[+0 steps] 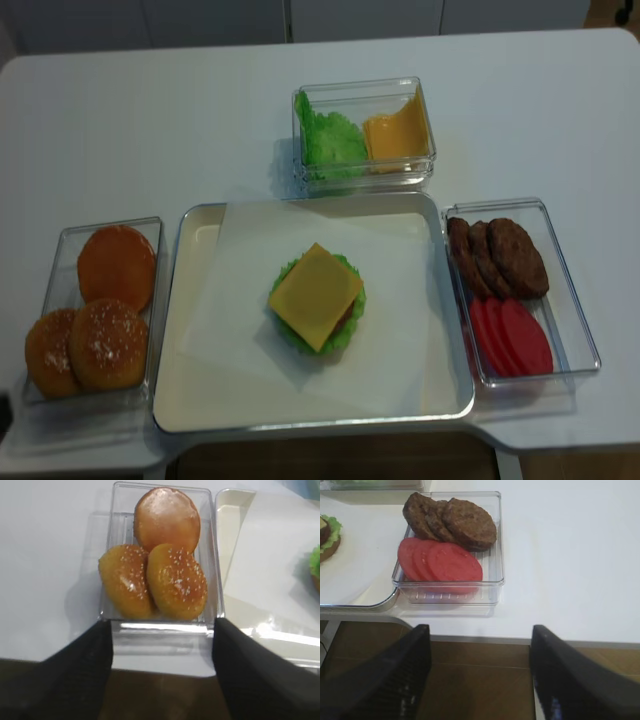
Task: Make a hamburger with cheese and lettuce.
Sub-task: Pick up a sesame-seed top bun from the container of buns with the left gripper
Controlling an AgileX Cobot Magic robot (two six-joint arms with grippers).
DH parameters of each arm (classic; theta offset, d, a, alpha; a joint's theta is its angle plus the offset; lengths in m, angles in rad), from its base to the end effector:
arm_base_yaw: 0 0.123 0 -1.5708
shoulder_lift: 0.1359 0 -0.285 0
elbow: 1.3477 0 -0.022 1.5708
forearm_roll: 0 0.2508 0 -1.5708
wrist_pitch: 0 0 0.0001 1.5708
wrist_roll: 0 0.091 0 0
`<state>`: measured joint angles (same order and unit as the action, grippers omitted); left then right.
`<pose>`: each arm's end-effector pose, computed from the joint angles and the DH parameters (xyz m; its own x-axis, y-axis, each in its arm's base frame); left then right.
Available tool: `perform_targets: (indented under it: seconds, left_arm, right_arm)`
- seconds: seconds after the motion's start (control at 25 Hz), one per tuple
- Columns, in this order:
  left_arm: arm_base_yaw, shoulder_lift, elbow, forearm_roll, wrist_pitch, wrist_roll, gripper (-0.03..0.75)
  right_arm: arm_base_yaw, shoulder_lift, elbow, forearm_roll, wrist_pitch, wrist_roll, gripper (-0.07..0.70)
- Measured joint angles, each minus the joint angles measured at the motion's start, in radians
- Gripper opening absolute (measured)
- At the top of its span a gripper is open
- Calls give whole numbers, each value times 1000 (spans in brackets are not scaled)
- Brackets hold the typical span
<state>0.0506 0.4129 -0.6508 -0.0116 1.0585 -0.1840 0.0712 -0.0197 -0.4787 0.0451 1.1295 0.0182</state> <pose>0.0550 0.0019 0.3116 -0.6484 -0.2216 -0.7283 -0.1683 0.9747 -0.1467 -0.0087 0.0031 0.2659 -0.5194 0.0005 -0.8545 -0.0865 0.9948 0.0531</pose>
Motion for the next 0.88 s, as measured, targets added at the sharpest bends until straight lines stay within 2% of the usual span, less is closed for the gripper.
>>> perform_targets:
  seconds: [0.12,0.4,0.48,0.56,0.76,0.88]
  left_arm:
    - [0,151,-45,-40,-65,-25,466]
    - [0,416,-194,-62,-78,-33,466]
    - [18,469,-226,-66,-79,-31,466]
    - [61,511,-239,-101,-79,11,466]
    - [245,605,-247,-288,-70,177,466]
    - [329,656,-247,-349,-75,235,466]
  right_arm:
    - [0,0,0,0,0,0,468]
    - [0,0,0,0,0,0,468]
    - [0,0,0,0,0,0,468]
    - [0,0,0,0,0,2,468]
    - [0,0,0,0,0,2,468]
    - [0,0,0,0,0,4,468]
